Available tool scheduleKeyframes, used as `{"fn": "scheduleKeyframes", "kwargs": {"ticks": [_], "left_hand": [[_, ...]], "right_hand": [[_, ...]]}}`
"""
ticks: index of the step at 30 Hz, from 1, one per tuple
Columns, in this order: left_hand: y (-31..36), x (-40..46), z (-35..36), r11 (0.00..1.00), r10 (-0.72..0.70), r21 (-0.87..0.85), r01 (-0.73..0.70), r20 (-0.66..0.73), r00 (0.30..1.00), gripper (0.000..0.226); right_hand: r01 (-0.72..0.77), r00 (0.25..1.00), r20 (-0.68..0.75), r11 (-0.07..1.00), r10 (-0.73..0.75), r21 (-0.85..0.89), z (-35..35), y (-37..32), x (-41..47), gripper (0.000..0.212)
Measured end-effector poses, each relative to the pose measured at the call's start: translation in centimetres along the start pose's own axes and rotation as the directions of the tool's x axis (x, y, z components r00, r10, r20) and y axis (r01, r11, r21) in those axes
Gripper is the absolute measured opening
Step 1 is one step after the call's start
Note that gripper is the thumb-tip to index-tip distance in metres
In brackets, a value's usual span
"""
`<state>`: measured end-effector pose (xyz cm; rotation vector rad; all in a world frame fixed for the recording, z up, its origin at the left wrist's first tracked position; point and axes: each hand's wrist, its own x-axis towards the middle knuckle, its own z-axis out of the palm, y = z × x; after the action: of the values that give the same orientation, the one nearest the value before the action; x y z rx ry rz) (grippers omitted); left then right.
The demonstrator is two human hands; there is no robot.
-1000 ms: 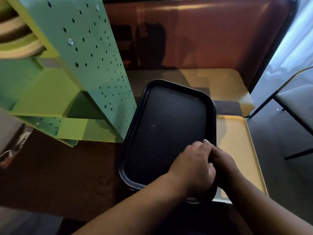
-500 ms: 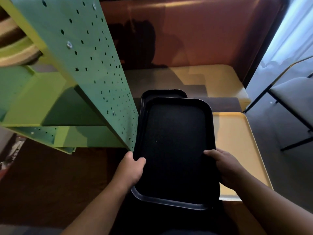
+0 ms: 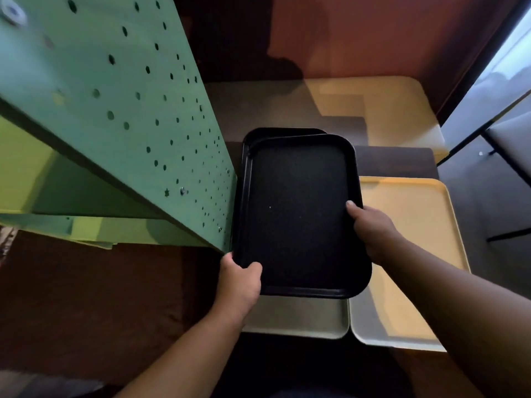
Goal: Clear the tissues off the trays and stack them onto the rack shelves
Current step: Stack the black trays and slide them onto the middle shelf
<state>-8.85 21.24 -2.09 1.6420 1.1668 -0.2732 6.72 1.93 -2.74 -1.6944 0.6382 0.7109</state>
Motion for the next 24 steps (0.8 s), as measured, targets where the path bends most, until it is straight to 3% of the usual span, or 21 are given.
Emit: {"fn": "scheduleKeyframes", "kwargs": {"ticks": [4, 8, 11, 12, 15, 18, 21, 24], "left_hand": [[-0.2, 1.9, 1.0, 0.990, -0.094, -0.116, 0.086, -0.061, 0.994, 0.070], [-0.8, 3.5, 1.8, 0.984, -0.103, -0.151, 0.096, -0.039, 0.994, 0.073], [-1.4, 3.4, 2.0, 0.951, -0.126, -0.276, 0.136, 0.056, 0.990, 0.044], [-1.8, 3.3, 2.3, 0.935, -0.135, -0.317, 0.160, 0.099, 0.986, 0.044], [-2.0, 3.3, 2.8, 0.897, -0.158, -0.382, 0.221, 0.190, 0.969, 0.066], [-1.6, 3.9, 3.3, 0.853, -0.172, -0.454, 0.257, 0.221, 0.960, 0.064], [-1.2, 4.5, 3.6, 0.816, -0.200, -0.495, 0.299, 0.243, 0.949, 0.051], [-1.5, 4.9, 3.7, 0.805, -0.212, -0.504, 0.313, 0.248, 0.945, 0.026]], "right_hand": [[0.008, 0.999, 0.035, 0.998, -0.006, -0.067, 2.1, -1.3, 3.2, 0.042], [0.027, 0.999, 0.020, 0.998, -0.025, -0.056, 2.8, -1.2, 5.6, 0.040], [0.022, 0.999, 0.025, 0.998, -0.021, -0.052, 2.8, -1.2, 6.6, 0.047], [0.034, 0.999, 0.026, 0.998, -0.032, -0.059, 2.7, -1.2, 7.2, 0.049], [0.074, 0.997, 0.039, 0.978, -0.068, -0.193, 2.7, -2.3, 7.7, 0.048], [0.104, 0.994, 0.028, 0.920, -0.101, -0.378, 2.6, -3.3, 8.3, 0.043], [0.093, 0.995, 0.008, 0.876, -0.101, -0.473, 2.7, -3.3, 8.8, 0.030], [0.092, 0.995, 0.005, 0.888, -0.101, -0.451, 3.4, -2.5, 8.9, 0.034]]}}
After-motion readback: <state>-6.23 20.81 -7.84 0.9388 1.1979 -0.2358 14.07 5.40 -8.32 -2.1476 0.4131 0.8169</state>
